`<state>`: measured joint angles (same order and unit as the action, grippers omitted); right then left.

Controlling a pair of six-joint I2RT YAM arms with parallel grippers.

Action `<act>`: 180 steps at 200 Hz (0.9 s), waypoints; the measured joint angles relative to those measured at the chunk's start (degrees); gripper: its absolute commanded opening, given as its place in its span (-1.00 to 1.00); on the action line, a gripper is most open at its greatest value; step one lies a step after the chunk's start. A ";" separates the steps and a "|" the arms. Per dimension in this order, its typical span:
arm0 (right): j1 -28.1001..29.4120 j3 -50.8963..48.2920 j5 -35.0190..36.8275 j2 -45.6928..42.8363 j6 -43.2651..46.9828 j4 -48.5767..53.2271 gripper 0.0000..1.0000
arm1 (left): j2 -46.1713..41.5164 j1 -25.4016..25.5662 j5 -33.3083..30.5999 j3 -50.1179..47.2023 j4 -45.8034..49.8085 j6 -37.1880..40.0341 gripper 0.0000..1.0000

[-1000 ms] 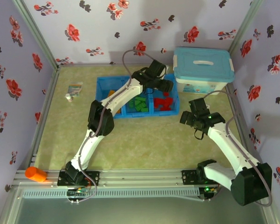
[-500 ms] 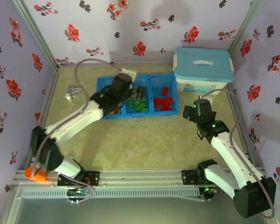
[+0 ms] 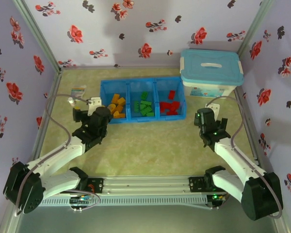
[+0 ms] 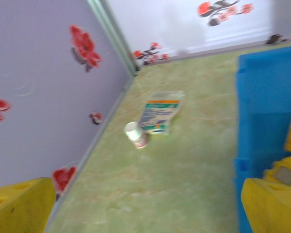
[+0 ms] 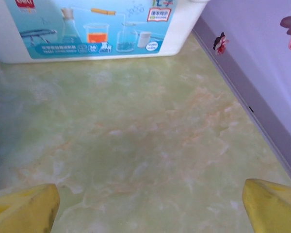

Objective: Sort the legos into containers by color
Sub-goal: Reset both arms

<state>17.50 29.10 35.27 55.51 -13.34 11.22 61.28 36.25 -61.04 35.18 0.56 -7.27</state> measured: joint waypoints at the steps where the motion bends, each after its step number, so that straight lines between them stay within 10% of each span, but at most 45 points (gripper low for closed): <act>1: 0.00 -0.15 0.02 -0.13 0.04 -0.15 0.90 | 0.00 -0.07 -0.09 -0.11 -0.07 0.02 0.99; 93: -0.02 -19.19 0.59 -22.91 1.49 -12.11 0.99 | -2.84 -5.01 -6.84 -16.85 -6.82 -3.02 0.99; 180: -9.33 -21.75 -2.16 2.27 1.81 -40.68 0.99 | -5.55 -14.78 -3.93 -22.99 -23.45 -4.37 0.99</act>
<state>8.16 7.35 33.10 57.78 -11.53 -29.45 55.72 21.47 -64.97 12.19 -22.90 -11.64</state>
